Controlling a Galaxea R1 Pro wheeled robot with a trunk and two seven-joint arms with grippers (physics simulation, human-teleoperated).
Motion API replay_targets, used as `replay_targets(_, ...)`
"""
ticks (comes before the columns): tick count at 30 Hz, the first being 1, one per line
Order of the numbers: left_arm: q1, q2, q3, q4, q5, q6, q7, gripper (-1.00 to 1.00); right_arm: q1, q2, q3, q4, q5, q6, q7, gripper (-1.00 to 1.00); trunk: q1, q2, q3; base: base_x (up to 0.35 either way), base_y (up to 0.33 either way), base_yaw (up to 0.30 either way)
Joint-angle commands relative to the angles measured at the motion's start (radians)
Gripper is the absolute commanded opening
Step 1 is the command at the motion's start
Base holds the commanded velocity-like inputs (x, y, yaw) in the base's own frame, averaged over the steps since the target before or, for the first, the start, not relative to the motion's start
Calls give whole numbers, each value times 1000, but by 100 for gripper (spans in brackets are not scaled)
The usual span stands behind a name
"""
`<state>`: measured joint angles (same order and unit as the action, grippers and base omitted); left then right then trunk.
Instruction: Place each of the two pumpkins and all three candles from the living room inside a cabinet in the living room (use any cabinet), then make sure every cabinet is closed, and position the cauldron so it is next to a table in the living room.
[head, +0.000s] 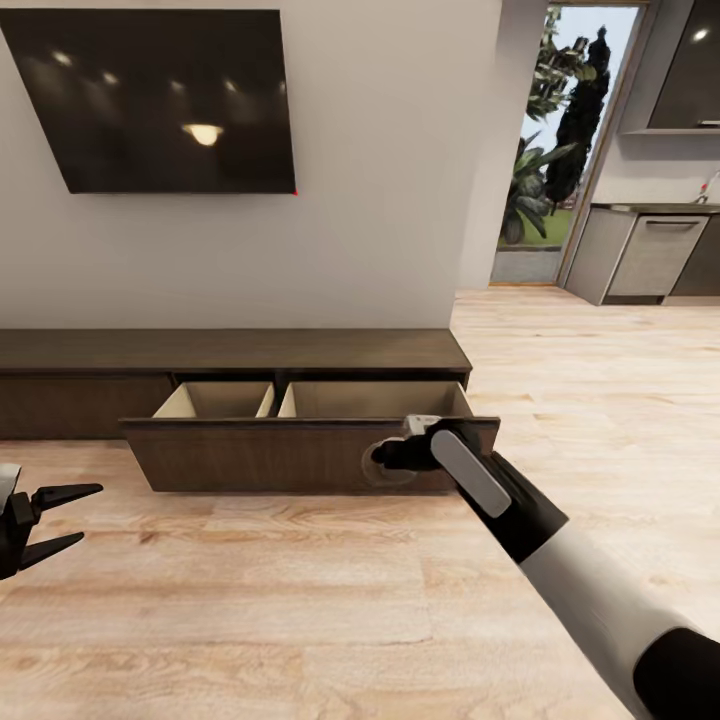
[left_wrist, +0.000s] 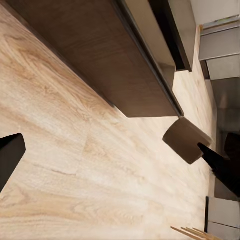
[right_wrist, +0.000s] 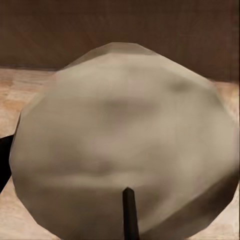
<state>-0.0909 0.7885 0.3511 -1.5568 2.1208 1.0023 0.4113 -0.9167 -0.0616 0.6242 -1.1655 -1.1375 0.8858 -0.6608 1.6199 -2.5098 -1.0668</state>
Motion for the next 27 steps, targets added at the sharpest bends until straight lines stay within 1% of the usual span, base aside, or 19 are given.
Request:
replay_targets(1,-1,0,0,-1,10,3,11,100,0,-3,-7,-8,-32,-3,-26,-100,0,0,-1,3,0,0)
replay_targets(3,-1,0,0,-1,10,2,11,100,1,-5,-18,-16,-36,2,-43,-100,0,0,-1,1,0,0)
replay_targets(6,-1,0,0,-2,10,2,11,100,1,-6,-25,-19,-36,-3,-50,-100,0,0,-1,0,0,0)
replay_targets(14,-1,0,0,-2,10,2,11,100,1,-5,-29,-18,-36,-45,-54,-100,0,0,-1,0,0,0)
replay_targets(19,-1,0,0,-3,10,2,11,100,1,-4,-29,-9,-36,-49,-54,-100,0,0,-1,3,-3,0)
replay_targets(27,-1,0,0,-3,10,2,11,100,1,-3,-29,-4,-33,-56,-56,-100,0,0,-1,174,-172,0)
